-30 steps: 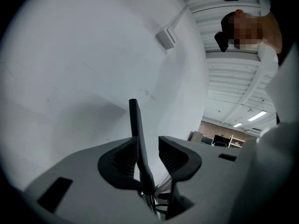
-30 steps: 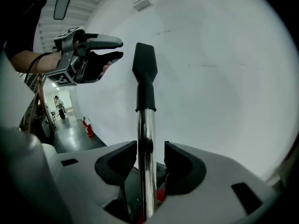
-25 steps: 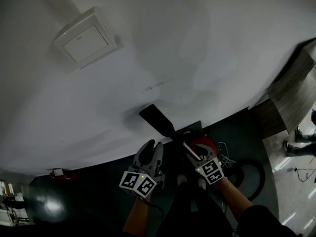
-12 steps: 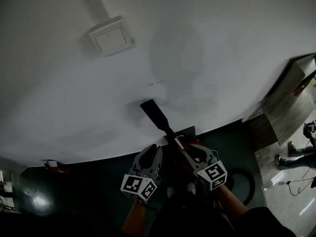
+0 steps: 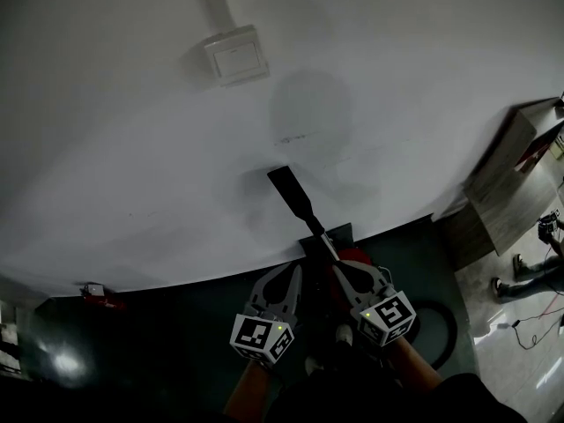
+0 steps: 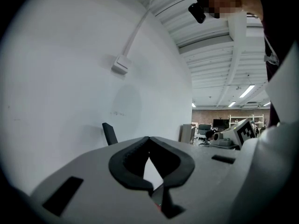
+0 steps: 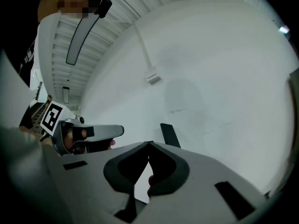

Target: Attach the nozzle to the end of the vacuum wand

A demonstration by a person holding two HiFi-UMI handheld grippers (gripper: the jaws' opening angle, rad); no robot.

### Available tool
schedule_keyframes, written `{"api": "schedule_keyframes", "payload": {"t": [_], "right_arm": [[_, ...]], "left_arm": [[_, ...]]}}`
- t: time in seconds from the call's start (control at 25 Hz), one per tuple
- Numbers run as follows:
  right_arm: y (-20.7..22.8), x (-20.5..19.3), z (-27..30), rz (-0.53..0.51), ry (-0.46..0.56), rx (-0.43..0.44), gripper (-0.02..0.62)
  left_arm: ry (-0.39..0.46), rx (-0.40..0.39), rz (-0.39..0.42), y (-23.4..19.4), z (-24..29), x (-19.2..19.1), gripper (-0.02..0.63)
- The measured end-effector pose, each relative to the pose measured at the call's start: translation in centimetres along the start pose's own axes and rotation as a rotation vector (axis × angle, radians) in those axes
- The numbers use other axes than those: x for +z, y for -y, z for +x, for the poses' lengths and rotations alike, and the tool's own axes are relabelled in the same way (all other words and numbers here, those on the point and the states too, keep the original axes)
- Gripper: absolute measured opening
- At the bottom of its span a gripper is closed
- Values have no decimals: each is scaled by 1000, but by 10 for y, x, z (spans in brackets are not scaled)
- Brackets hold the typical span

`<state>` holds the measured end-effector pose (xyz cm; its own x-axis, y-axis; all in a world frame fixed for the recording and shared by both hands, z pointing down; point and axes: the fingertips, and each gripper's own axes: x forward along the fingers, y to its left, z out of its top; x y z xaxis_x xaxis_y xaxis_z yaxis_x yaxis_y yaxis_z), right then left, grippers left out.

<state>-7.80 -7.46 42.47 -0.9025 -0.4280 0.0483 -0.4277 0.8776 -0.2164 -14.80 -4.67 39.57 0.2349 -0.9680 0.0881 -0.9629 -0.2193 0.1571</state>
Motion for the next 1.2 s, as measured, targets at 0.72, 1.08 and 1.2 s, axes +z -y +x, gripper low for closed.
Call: {"api": "schedule_keyframes", "payload": {"t": [0.72,1.08,1.2], "right_arm": [[-54,12,-38,-21,65,-141,15],[-40,20,-35,-27,74,-157,15],[-34,22,-33,-27,76,-158,15]], "left_arm": [[34,-93,33,28,-54,8,3],[33,-86,28,27,-44,11,3],[33,-84,26,26,-39,10,3]]}}
